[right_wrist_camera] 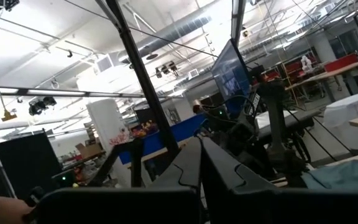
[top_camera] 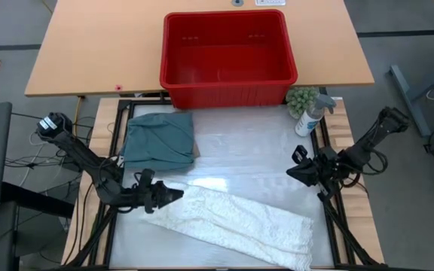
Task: Fold Laundry from Bin
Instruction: Fold the white shirt in the red bin
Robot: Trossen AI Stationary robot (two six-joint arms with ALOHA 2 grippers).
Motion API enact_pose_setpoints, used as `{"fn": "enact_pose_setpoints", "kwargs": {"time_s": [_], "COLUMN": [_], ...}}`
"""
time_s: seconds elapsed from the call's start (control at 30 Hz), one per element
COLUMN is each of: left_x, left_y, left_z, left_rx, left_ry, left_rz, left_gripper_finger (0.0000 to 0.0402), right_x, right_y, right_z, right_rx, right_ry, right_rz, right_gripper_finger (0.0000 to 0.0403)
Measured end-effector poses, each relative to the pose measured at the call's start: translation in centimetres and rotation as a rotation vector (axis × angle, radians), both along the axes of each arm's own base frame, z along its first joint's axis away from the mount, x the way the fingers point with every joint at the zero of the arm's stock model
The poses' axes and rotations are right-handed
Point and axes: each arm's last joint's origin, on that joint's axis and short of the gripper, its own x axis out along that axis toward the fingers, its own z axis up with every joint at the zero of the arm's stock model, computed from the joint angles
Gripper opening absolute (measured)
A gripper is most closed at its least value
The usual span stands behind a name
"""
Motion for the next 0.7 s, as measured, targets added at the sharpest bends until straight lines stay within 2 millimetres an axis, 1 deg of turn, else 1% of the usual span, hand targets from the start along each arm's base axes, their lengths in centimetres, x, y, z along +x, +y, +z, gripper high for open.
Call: {"fn": "enact_pose_setpoints", "kwargs": {"time_s": [0.13, 0.33, 0.7], "left_x": [0.3, 1.1, 2.0], "left_y": [0.6, 1.9, 3.4], "left_z": [0.0, -0.1, -0.1], "left_rx": [-0.087, -0.029, -0.071], "left_ry": [-0.009, 0.003, -0.005], "left_rz": [0.083, 0.157, 0.211], "left_gripper_finger": [0.0139, 0.0139, 0.0139], "right_x": [0.0, 0.0, 0.2], "right_y": [0.0, 0.0, -0.4], "right_z": [0.0, 0.0, 0.0], "right_rx": [0.000, -0.030, -0.048], "right_ry": [0.000, -0.003, -0.005], "right_rz": [0.000, -0.013, -0.048], "right_gripper_finger": [0.0033, 0.0030, 0.0035]}}
